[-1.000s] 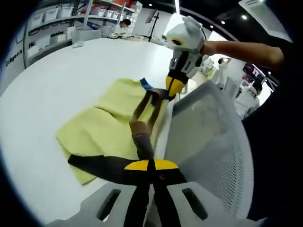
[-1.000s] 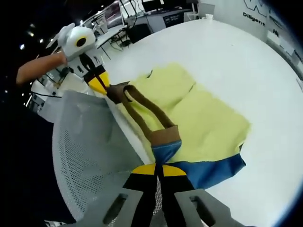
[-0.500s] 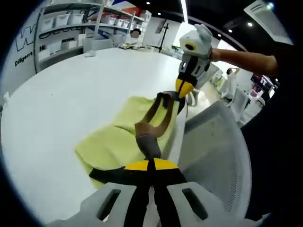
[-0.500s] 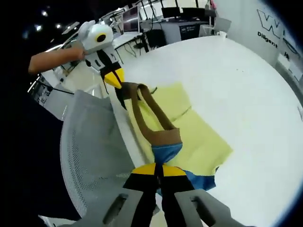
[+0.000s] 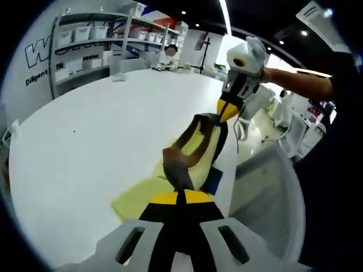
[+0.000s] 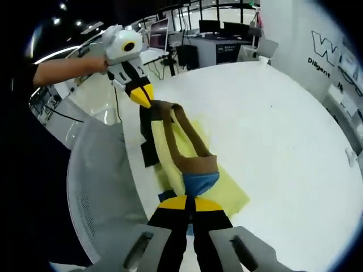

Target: Fold the garment on the visible template until the final outline fits inside the template.

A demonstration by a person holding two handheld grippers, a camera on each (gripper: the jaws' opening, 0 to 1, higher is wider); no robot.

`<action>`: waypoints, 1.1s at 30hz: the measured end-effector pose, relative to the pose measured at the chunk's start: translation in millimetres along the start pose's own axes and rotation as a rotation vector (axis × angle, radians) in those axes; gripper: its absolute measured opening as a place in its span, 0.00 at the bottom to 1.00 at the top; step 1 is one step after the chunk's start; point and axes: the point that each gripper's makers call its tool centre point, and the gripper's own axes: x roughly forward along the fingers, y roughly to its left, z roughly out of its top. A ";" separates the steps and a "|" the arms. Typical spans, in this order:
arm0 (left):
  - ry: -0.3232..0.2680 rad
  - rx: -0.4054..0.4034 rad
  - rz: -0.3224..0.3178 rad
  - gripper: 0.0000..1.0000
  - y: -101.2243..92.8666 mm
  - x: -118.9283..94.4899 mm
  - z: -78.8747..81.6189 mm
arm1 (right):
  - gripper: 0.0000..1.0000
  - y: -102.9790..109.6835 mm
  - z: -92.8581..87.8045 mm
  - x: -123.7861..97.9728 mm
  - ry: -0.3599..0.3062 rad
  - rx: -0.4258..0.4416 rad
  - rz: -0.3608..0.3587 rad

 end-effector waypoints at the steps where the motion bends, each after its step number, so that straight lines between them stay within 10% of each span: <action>1: -0.006 -0.001 0.008 0.00 3.5 0.3 3.5 | 0.00 -3.2 0.8 0.0 -0.004 -0.006 -0.010; 33: -0.031 0.070 0.271 0.00 71.8 6.3 54.9 | 0.00 -84.1 41.8 -1.7 -0.113 -0.147 -0.263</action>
